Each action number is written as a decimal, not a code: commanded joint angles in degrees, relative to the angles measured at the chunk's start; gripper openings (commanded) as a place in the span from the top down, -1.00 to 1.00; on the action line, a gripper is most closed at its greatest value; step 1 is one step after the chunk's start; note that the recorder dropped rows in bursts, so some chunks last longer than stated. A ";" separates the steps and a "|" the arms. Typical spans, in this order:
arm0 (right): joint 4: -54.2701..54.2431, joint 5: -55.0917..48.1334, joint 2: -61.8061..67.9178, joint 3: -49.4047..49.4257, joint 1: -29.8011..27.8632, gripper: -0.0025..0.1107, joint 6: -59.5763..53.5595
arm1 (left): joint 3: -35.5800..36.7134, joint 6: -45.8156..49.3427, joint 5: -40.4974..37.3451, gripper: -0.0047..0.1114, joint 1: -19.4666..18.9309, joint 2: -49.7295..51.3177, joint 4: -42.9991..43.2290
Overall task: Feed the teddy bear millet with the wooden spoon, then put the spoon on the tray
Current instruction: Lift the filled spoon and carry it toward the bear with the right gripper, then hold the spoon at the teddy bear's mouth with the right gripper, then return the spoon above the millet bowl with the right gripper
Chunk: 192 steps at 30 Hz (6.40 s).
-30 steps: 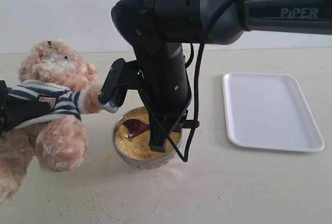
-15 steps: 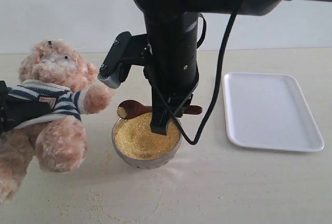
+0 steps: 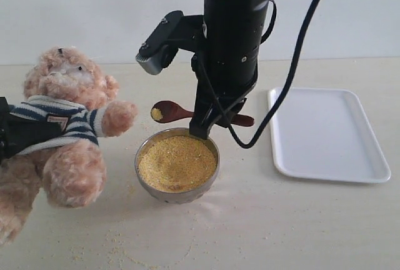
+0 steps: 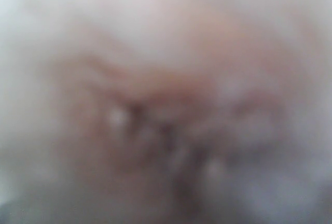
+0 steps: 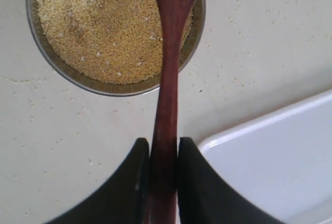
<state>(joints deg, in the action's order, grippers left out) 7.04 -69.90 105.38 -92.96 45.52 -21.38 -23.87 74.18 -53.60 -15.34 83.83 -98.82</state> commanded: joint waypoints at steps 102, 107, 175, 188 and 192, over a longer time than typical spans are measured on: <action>19.98 15.31 2.12 -3.72 14.32 0.96 -0.49 | 4.77 -2.84 -0.22 0.83 4.02 3.51 -1.13; 24.12 14.25 2.12 -3.72 15.57 0.96 0.08 | 4.77 -2.61 -0.21 0.83 4.02 3.51 -1.13; 10.29 -0.07 -1.24 -1.45 2.98 0.96 0.35 | 4.77 1.95 -0.19 0.83 3.91 3.51 -1.13; 8.96 -0.07 3.36 -1.46 2.98 0.96 0.54 | 2.49 1.73 -5.07 0.83 3.91 3.51 -1.13; 10.93 -0.07 5.31 -0.75 2.98 0.96 0.56 | 2.49 1.73 -5.07 0.83 3.91 3.51 -1.13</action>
<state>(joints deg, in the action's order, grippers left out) 16.14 -69.90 109.75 -94.39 48.71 -20.75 -20.75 75.60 -57.01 -11.57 87.37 -99.04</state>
